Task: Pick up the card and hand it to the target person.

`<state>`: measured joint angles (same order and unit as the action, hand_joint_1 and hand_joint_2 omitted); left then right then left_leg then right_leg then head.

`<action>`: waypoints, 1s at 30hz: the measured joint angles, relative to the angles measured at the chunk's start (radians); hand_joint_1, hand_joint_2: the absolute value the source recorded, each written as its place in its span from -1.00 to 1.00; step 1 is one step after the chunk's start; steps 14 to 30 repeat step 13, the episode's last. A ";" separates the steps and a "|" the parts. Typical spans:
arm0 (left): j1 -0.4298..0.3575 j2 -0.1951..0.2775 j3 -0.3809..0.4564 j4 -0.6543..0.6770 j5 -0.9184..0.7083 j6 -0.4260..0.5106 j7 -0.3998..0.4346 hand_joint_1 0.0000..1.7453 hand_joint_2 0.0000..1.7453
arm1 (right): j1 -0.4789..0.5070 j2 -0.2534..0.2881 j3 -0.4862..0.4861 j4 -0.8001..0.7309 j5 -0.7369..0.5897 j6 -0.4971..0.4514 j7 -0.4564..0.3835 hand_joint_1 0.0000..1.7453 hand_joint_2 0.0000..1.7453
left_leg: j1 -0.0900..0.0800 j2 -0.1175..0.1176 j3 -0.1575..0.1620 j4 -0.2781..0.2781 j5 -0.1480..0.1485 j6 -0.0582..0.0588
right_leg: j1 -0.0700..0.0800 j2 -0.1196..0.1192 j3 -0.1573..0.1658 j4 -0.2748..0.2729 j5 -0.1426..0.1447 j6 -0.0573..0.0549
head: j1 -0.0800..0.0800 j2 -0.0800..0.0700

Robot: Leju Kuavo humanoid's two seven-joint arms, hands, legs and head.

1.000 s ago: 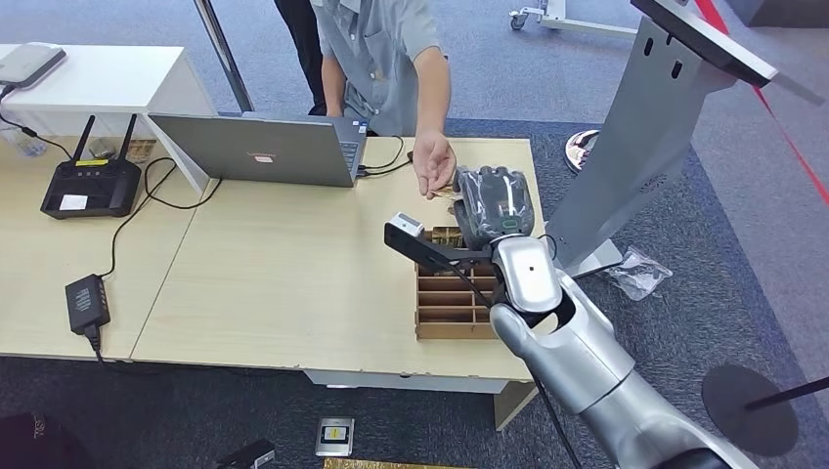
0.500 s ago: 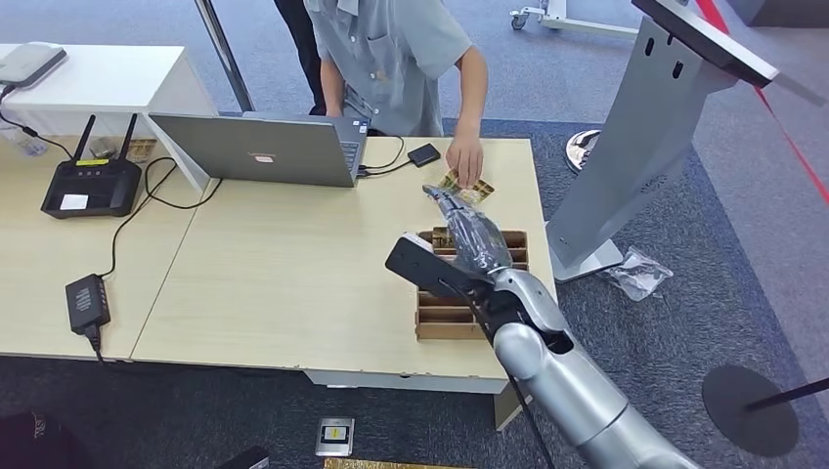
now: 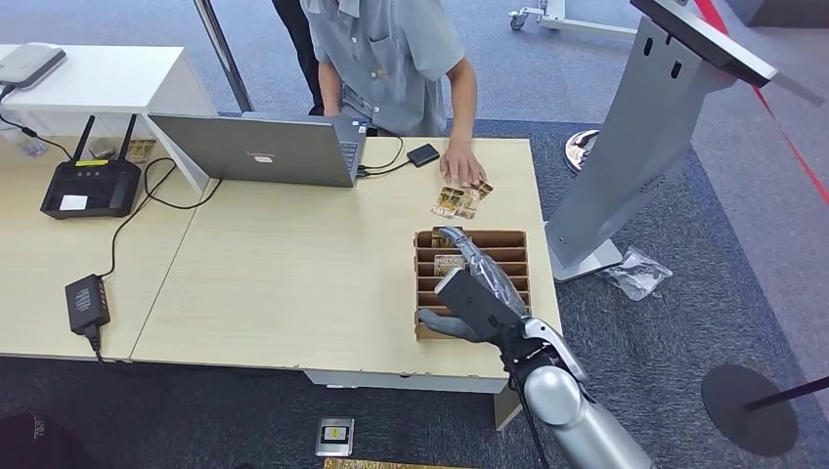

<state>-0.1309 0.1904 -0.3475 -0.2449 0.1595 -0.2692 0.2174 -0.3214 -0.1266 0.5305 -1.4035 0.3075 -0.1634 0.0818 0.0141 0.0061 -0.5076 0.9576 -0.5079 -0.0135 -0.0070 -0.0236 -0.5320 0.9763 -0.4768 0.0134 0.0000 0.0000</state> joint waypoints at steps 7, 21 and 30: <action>-0.011 -0.003 -0.005 -0.008 -0.006 -0.002 0.007 -1.00 -1.00 | 0.011 -0.003 -0.009 0.029 -0.015 0.010 0.019 -1.00 1.00 | 0.000 0.001 0.000 0.000 0.000 0.000 | 0.000 0.001 -0.001 0.000 0.001 0.000 | 0.000 0.000; -0.018 -0.001 -0.008 -0.012 -0.009 -0.005 0.008 -1.00 -1.00 | 0.001 0.000 -0.006 0.036 -0.014 0.011 0.021 -1.00 1.00 | 0.000 0.002 0.000 0.000 0.000 0.000 | 0.000 0.002 -0.001 0.000 0.000 0.000 | 0.000 0.000; -0.018 -0.001 -0.008 -0.012 -0.009 -0.005 0.008 -1.00 -1.00 | 0.001 0.000 -0.006 0.036 -0.014 0.011 0.021 -1.00 1.00 | 0.000 0.002 0.000 0.000 0.000 0.000 | 0.000 0.002 -0.001 0.000 0.000 0.000 | 0.000 0.000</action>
